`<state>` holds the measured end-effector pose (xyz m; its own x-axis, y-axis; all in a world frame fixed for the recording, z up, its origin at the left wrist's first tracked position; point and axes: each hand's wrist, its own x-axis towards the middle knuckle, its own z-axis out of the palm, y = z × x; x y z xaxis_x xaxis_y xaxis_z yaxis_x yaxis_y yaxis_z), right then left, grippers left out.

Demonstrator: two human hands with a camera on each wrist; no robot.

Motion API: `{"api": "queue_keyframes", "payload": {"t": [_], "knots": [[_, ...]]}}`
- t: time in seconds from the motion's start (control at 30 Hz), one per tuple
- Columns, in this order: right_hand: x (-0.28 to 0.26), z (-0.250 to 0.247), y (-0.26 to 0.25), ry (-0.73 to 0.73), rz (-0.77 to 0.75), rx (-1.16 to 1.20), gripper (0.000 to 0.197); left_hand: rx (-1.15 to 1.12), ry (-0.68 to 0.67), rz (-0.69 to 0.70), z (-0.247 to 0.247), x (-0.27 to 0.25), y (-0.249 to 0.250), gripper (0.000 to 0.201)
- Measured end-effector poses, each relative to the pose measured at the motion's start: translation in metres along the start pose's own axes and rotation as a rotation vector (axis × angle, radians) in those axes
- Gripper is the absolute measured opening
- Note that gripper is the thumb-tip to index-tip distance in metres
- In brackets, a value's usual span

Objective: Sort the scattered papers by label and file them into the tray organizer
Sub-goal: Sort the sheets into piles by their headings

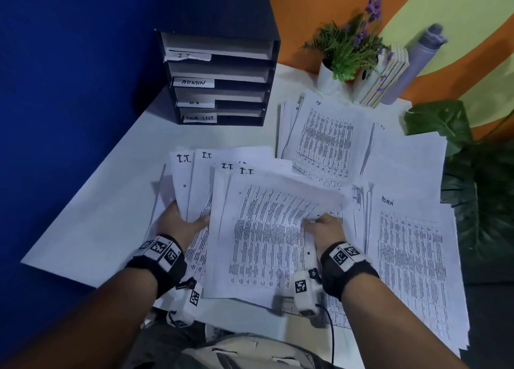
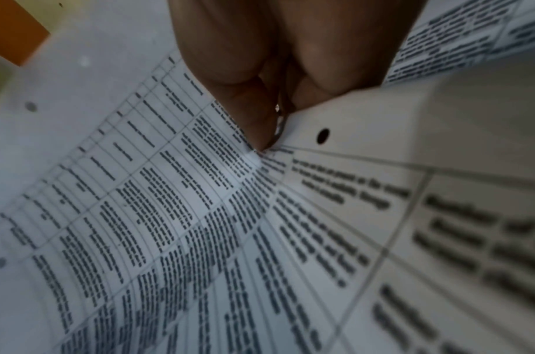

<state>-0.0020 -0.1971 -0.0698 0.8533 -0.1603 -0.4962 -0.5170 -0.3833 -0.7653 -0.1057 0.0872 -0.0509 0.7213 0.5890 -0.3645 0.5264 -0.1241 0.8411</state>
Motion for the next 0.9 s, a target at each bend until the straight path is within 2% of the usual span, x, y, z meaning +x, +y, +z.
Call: {"api": "queue_keyframes", "payload": {"t": [0.1,0.17,0.27,0.3,0.4,0.43,0.5,0.57,0.67,0.7,0.8,0.83,0.9], "knots": [[-0.005,0.003,0.001,-0.057,-0.058,0.032,0.030,-0.028,0.009,-0.008,0.002,-0.004,0.001,0.041],[-0.010,0.003,-0.002,-0.074,-0.088,0.073,0.016,-0.024,0.022,-0.011,0.003,-0.005,0.002,0.034],[-0.014,-0.001,-0.005,-0.086,-0.085,0.099,0.006,-0.028,0.017,-0.018,0.002,-0.001,0.000,0.034],[-0.013,-0.002,-0.005,-0.073,-0.069,0.115,0.006,-0.015,0.014,-0.026,0.001,0.000,0.001,0.035],[-0.014,-0.005,-0.009,-0.020,-0.022,0.174,0.026,-0.001,0.003,-0.027,0.003,-0.001,0.003,0.034],[-0.014,-0.005,-0.010,-0.025,-0.015,0.195,0.026,-0.016,0.000,-0.020,0.004,-0.002,0.006,0.034],[-0.018,-0.004,-0.012,-0.102,-0.009,0.236,0.021,-0.023,-0.041,-0.048,0.008,-0.005,0.012,0.041],[-0.020,0.000,-0.013,-0.147,-0.027,0.265,0.026,0.006,-0.096,-0.097,0.014,-0.006,0.019,0.057],[-0.021,0.001,-0.025,-0.082,-0.136,0.241,0.020,-0.078,-0.169,-0.122,0.021,-0.005,0.027,0.069],[-0.022,0.000,-0.029,-0.066,-0.160,0.248,0.025,-0.105,-0.200,-0.103,0.023,-0.007,0.030,0.066],[-0.023,-0.005,-0.039,-0.105,-0.216,0.291,0.062,0.026,-0.236,0.070,0.028,-0.010,0.040,0.032],[-0.026,-0.008,-0.044,-0.130,-0.238,0.264,0.067,0.052,-0.199,0.101,0.032,-0.008,0.043,0.029],[-0.031,-0.015,-0.051,-0.224,-0.249,0.110,0.063,-0.048,-0.098,0.122,0.038,-0.003,0.049,0.027]]}}
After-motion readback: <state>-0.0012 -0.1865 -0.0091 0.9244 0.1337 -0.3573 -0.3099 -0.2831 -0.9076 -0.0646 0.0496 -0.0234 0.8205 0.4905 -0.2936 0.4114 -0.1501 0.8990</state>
